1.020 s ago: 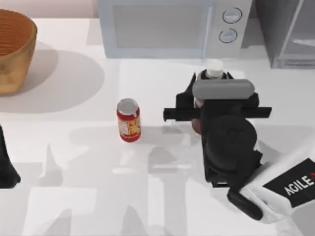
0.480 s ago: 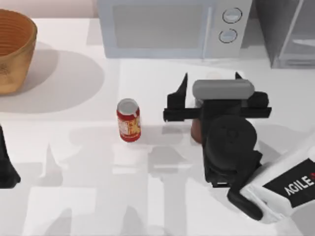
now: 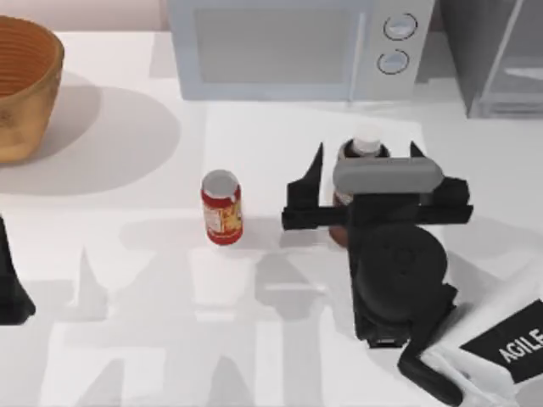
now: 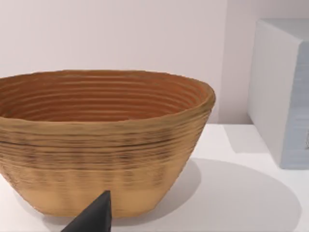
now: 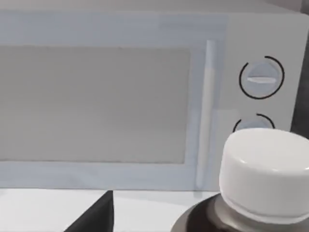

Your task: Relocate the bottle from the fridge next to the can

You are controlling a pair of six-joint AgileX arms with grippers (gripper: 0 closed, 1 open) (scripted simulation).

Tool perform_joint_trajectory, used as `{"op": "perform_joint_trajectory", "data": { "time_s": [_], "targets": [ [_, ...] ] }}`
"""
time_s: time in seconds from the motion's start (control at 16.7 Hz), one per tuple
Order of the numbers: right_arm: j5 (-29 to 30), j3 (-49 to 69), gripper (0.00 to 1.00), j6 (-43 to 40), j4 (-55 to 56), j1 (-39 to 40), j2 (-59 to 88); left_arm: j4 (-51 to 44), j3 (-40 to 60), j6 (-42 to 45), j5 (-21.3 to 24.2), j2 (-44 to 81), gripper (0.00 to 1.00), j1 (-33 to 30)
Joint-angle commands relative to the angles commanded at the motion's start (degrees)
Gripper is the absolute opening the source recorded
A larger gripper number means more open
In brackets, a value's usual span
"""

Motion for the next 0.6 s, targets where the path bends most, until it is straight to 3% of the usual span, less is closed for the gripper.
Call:
{"op": "perform_joint_trajectory", "data": {
  "time_s": [0.36,0.6],
  "targets": [
    [0.73,-0.75,1.00,0.00,0.30,0.56,-0.25,0.00,0.00,0.00,0.00,0.00,1.00,0.00],
    [-3.10,-0.84,1.00,-0.22,-1.40,-1.78,-5.72,0.00,0.00,0.00,0.00,0.00,1.00,0.00]
  ]
}}
